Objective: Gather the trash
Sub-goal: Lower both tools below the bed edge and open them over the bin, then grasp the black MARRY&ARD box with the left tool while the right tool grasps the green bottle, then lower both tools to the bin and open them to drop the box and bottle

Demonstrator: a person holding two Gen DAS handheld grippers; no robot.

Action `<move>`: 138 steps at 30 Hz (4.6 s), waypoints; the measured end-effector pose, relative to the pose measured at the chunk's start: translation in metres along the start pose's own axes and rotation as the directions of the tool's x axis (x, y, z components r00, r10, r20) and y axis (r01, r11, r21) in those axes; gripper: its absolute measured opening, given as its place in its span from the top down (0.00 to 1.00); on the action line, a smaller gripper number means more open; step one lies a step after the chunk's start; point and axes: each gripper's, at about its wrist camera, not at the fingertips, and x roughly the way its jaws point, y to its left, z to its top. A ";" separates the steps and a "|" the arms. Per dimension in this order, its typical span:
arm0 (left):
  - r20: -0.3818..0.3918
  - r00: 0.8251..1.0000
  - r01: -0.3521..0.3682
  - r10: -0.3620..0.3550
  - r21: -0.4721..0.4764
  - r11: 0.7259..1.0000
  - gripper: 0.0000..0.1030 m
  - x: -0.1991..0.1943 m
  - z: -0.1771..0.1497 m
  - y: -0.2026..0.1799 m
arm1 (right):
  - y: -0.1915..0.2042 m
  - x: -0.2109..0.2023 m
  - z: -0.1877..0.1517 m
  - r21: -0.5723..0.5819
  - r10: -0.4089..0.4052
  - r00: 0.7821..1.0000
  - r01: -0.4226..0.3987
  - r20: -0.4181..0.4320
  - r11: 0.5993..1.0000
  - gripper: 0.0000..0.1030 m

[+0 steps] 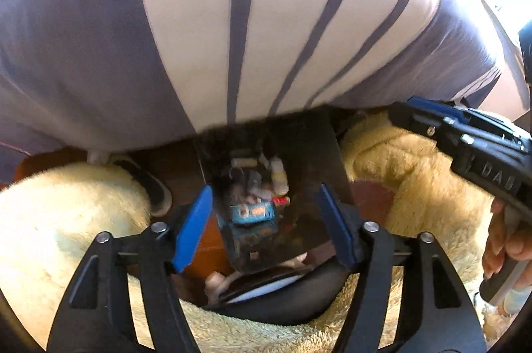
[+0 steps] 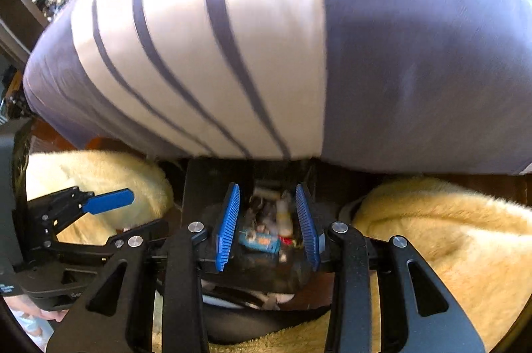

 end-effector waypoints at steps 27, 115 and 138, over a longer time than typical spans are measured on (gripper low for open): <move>0.381 0.910 -0.152 0.163 -0.059 0.987 0.18 -0.095 0.246 0.036 | -0.033 -0.043 0.257 -0.009 -0.071 0.946 0.078 0.317 0.997 0.39; 0.256 0.959 -0.141 0.124 0.050 0.989 0.28 -0.078 0.018 -0.016 | 0.002 -0.057 0.019 -0.019 0.002 0.979 0.002 0.206 1.000 0.58; -0.094 0.995 -0.042 0.043 0.007 0.999 0.29 0.035 -0.006 0.011 | 0.004 0.046 -0.005 0.028 0.027 0.996 -0.024 -0.088 0.999 0.57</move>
